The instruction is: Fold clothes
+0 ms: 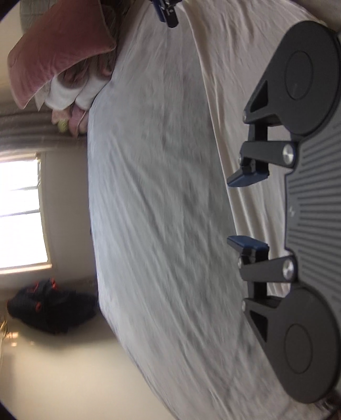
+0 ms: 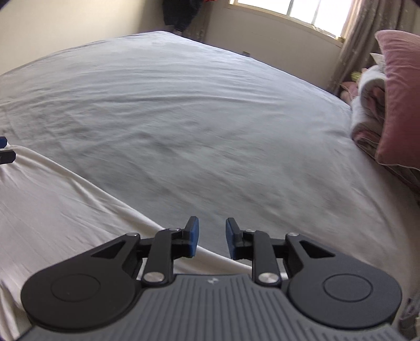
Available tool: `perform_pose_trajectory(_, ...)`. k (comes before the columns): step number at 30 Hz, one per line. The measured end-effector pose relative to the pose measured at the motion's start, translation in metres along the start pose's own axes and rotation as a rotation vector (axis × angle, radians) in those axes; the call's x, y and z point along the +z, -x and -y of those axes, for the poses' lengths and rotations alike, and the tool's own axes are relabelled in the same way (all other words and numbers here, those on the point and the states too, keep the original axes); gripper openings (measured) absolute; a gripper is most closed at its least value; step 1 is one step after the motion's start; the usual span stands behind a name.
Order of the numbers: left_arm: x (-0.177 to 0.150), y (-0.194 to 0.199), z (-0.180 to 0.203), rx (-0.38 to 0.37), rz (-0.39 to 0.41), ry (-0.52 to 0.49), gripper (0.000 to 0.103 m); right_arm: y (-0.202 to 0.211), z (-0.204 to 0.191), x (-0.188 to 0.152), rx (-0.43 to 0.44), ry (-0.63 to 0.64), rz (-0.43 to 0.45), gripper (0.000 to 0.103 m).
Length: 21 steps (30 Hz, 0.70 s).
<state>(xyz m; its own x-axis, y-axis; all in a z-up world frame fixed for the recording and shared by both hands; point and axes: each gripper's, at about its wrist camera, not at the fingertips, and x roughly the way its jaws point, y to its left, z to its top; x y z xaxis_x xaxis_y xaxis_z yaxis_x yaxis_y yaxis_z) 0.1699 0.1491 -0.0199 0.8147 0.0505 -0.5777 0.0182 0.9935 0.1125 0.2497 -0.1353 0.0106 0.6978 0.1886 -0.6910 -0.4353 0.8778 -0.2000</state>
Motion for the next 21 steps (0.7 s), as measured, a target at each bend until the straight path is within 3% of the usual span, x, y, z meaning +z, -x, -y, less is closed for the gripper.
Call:
perform_pose_trajectory(5,0.018,-0.033,0.036,-0.049,-0.05,-0.09,0.041,0.007,0.046,-0.015,-0.037,-0.002,-0.029,0.026)
perform_pose_trajectory(14,0.036,-0.061,0.081,-0.248,-0.084,-0.247,0.04,-0.006,0.099,-0.034,-0.045,0.037,-0.119,0.026)
perform_pose_trajectory(21,0.033,-0.07,0.103,-0.251,-0.102,-0.393,0.031,-0.027,0.098,-0.043,-0.03,0.122,-0.163,0.026)
